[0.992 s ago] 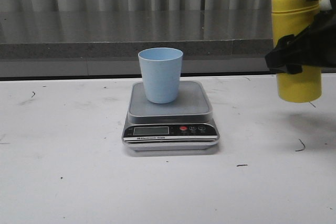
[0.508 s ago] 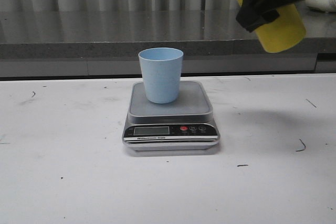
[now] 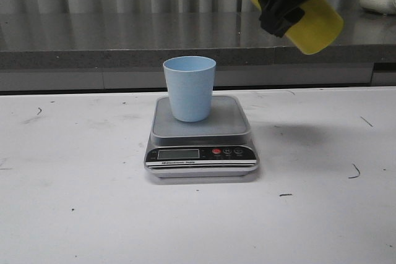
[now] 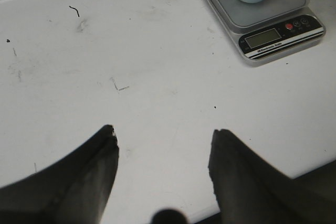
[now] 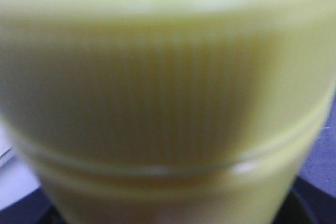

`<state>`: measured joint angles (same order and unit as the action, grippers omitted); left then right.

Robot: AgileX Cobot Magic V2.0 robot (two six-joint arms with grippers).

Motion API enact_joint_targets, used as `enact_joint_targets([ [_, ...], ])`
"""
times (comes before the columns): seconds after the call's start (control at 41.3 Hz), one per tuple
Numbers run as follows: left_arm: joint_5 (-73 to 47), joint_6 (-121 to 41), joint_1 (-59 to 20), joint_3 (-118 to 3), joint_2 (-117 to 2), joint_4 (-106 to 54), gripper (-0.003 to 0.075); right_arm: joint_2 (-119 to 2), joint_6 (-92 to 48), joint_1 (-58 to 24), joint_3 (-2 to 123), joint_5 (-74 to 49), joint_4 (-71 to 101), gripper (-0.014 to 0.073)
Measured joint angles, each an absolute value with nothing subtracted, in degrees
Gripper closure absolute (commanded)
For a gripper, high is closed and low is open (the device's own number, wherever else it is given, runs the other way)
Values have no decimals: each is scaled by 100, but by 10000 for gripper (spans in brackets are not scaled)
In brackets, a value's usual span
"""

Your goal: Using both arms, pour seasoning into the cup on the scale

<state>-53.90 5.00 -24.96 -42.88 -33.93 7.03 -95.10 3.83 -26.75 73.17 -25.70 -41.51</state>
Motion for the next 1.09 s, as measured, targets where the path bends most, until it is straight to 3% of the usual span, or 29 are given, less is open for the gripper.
enact_joint_targets([
  [1.088, -5390, 500, -2496, -4288, -3393, 703, 333, -10294, 383, -2790, 7381, -2802, -7699, 253],
])
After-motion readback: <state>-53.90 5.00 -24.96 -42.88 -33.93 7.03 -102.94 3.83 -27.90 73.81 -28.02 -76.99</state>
